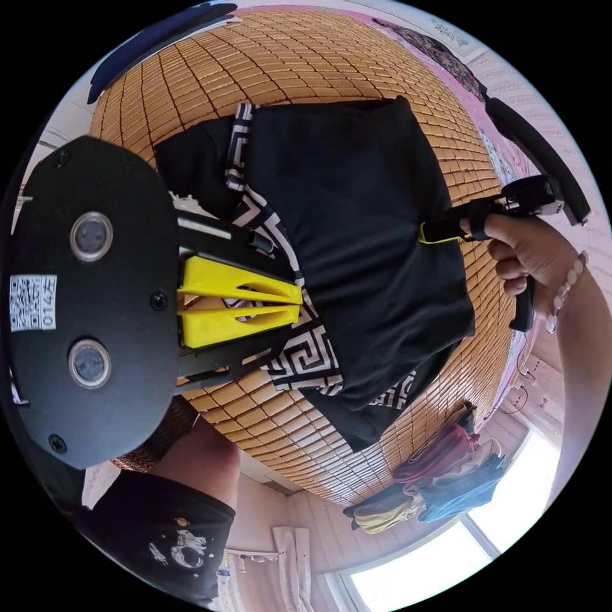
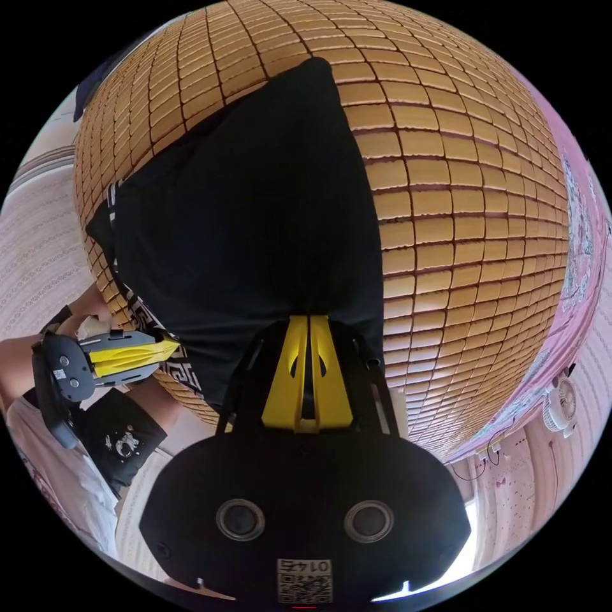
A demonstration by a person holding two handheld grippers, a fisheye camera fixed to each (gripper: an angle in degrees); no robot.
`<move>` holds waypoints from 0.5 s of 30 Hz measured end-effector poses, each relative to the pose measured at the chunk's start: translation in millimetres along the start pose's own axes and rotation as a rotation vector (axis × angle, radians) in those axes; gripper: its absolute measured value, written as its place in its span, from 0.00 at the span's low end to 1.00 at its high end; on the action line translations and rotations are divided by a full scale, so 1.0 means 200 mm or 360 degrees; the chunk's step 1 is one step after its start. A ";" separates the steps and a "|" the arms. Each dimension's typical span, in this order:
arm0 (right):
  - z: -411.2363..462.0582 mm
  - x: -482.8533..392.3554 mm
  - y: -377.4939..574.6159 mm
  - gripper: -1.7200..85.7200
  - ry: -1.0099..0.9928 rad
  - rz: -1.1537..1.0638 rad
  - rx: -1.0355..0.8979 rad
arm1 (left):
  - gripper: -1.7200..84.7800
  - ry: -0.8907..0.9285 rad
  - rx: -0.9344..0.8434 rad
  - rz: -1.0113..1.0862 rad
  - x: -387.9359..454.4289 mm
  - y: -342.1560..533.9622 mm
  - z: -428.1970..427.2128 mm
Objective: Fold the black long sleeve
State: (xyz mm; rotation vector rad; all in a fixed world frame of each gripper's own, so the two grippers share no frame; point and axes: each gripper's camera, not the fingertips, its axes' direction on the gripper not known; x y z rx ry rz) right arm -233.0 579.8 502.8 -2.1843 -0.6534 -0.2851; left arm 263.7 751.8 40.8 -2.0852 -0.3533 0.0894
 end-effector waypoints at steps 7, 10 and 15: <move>-0.01 -0.02 -0.14 0.01 0.0008 0.0014 -0.0160 | 0.01 0.0015 0.0014 -0.0009 0.11 0.04 -0.04; 0.00 -0.03 -0.18 0.01 0.0023 0.0007 -0.0240 | 0.01 -0.0009 0.0015 -0.0009 0.18 0.05 -0.06; 0.04 -0.04 -0.12 0.01 0.0026 0.0036 -0.0203 | 0.01 -0.0048 0.0044 -0.0009 0.29 0.10 -0.10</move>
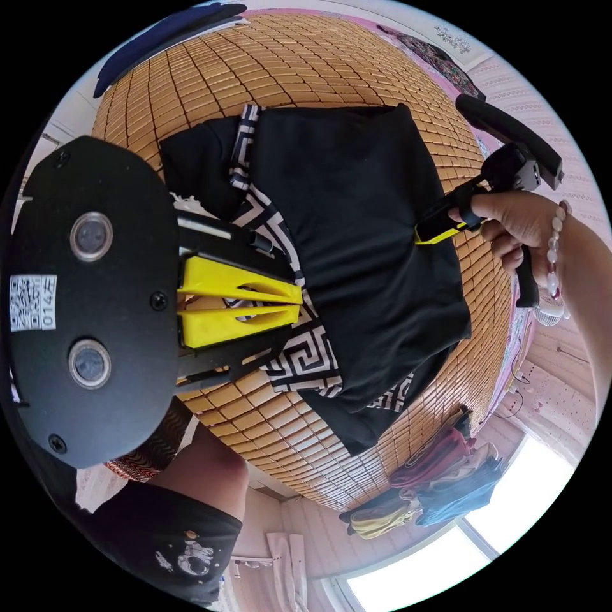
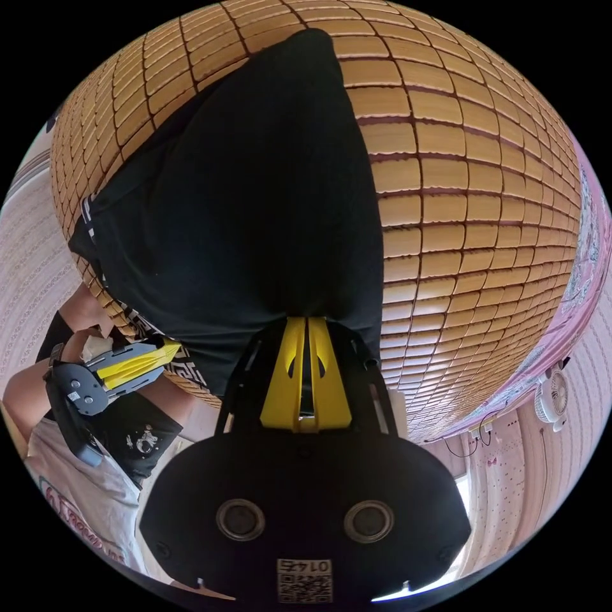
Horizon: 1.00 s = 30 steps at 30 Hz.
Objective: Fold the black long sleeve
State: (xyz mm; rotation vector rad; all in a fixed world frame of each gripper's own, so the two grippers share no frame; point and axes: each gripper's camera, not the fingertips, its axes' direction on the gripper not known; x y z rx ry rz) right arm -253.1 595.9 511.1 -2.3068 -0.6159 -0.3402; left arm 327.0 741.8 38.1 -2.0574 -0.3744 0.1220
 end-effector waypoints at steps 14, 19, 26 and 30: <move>0.31 0.18 0.51 0.01 -0.0439 0.0122 0.0415 | 0.01 -0.0019 0.0078 0.0068 0.23 0.13 -0.11; 0.60 0.32 0.90 0.01 -0.0893 0.0311 0.0855 | 0.01 -0.0092 0.0133 0.0082 0.33 0.19 -0.15; 1.14 0.06 1.94 0.03 -0.0977 0.0772 0.1834 | 0.01 -0.0084 0.0197 0.0080 0.43 0.28 -0.21; 1.59 -0.32 2.59 0.11 -0.0720 0.1456 0.1797 | 0.01 -0.0123 0.0211 0.0083 0.51 0.34 -0.25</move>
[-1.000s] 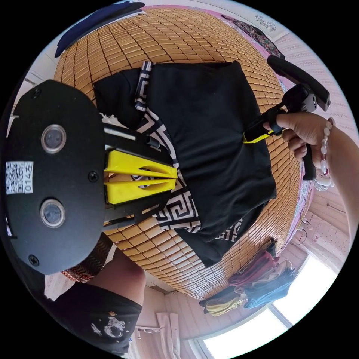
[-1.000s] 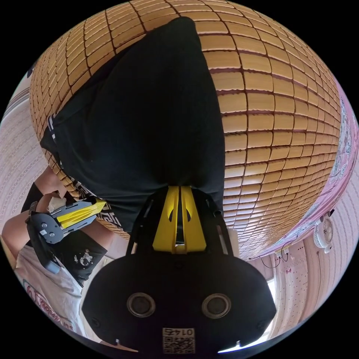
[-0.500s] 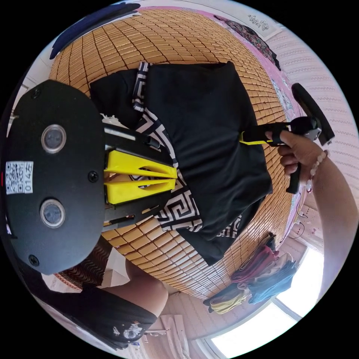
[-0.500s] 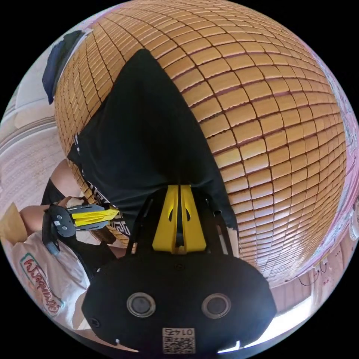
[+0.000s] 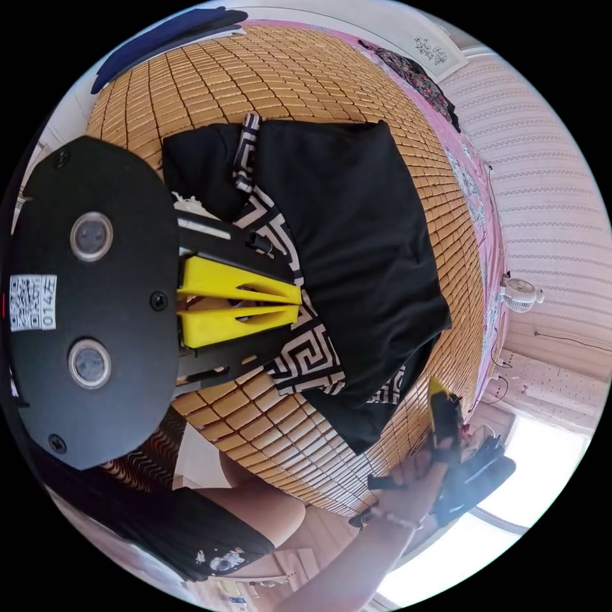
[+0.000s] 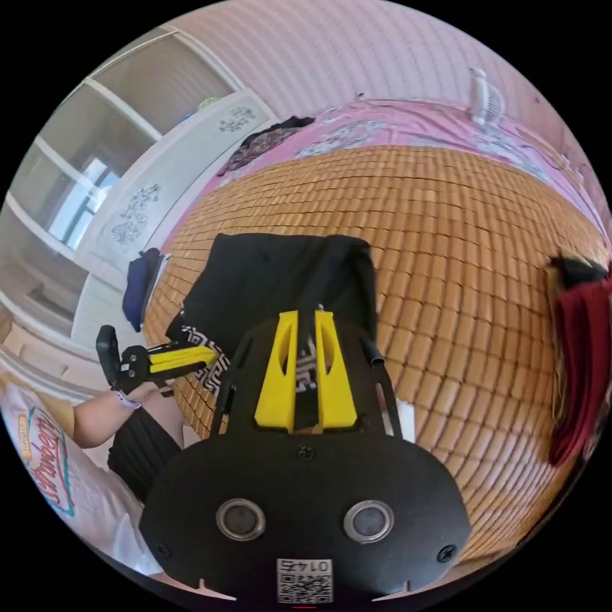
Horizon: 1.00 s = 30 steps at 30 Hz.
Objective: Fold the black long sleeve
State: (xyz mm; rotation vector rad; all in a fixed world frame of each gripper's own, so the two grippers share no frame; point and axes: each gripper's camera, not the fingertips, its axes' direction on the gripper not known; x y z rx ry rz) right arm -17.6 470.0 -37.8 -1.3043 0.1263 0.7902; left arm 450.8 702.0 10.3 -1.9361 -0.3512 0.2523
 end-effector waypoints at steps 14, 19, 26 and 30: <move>-0.47 0.33 1.06 0.04 -0.0531 0.0231 -0.0030 | 0.16 0.0007 0.0128 0.0456 0.51 0.34 -0.38; -0.65 0.32 1.29 0.04 -0.0693 0.0207 0.0063 | 0.23 0.0095 0.0298 0.0686 0.83 0.39 -0.45; -0.72 0.39 1.53 0.06 -0.0993 0.0412 0.0130 | 0.16 0.0055 0.0166 0.0644 0.95 0.40 -0.24; -0.79 0.51 1.61 0.14 -0.0793 0.0477 0.0371 | 0.06 0.0056 0.0070 0.0490 0.85 0.45 -0.23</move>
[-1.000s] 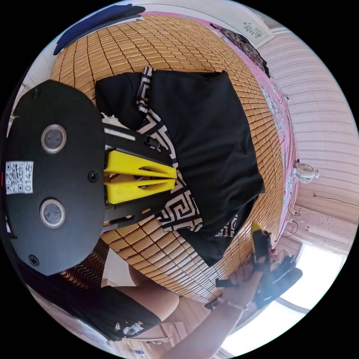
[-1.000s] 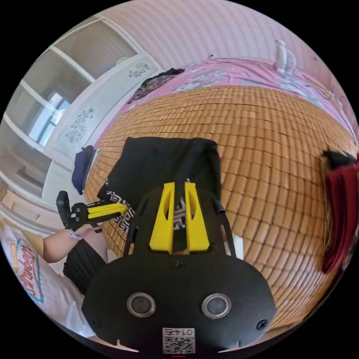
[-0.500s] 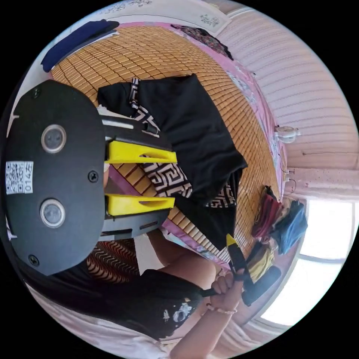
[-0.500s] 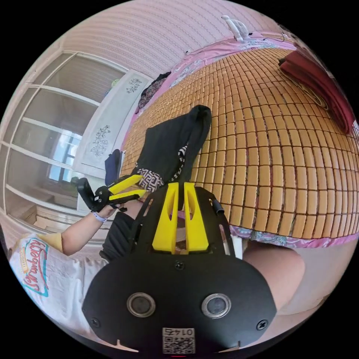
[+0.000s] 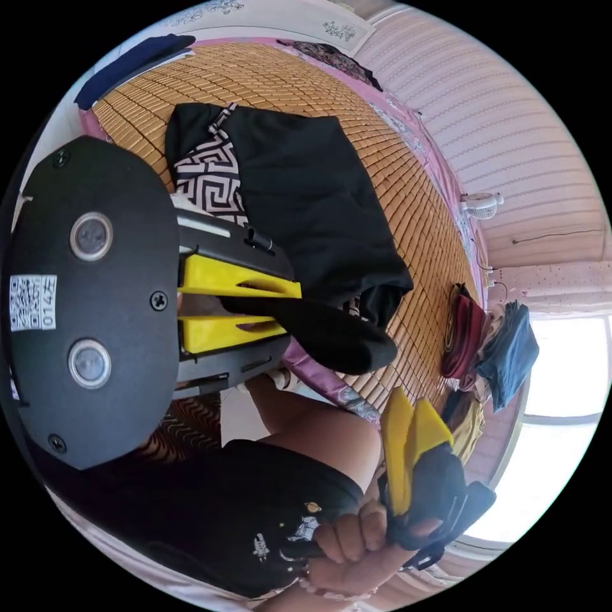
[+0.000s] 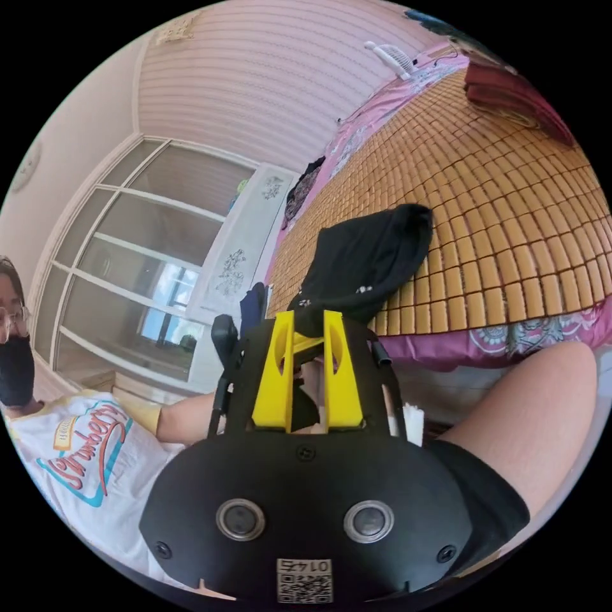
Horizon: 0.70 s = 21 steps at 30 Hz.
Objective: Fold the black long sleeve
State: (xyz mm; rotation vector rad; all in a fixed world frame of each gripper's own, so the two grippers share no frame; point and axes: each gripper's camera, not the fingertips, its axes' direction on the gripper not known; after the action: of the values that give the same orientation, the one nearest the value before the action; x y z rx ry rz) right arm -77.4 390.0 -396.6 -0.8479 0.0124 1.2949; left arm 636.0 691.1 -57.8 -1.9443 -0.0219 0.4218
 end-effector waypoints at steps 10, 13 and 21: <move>0.12 0.26 -0.26 0.17 0.0291 0.0208 0.0134 | 0.05 0.0080 0.0177 0.0011 -0.13 0.32 -0.17; 0.25 0.28 -0.33 0.09 0.0313 0.0197 -0.0094 | 0.06 0.0114 0.0210 -0.0034 -0.20 0.40 -0.19; -0.16 0.00 -0.43 0.05 0.0192 -0.0051 0.0114 | 0.06 0.0429 0.0566 -0.0226 -0.40 0.53 -0.26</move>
State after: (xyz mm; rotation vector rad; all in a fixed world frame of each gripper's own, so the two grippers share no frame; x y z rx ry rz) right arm 10.0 369.8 -372.9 -0.8603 0.1396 1.2050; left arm 557.9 584.3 -113.1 -1.6209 0.0841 0.0600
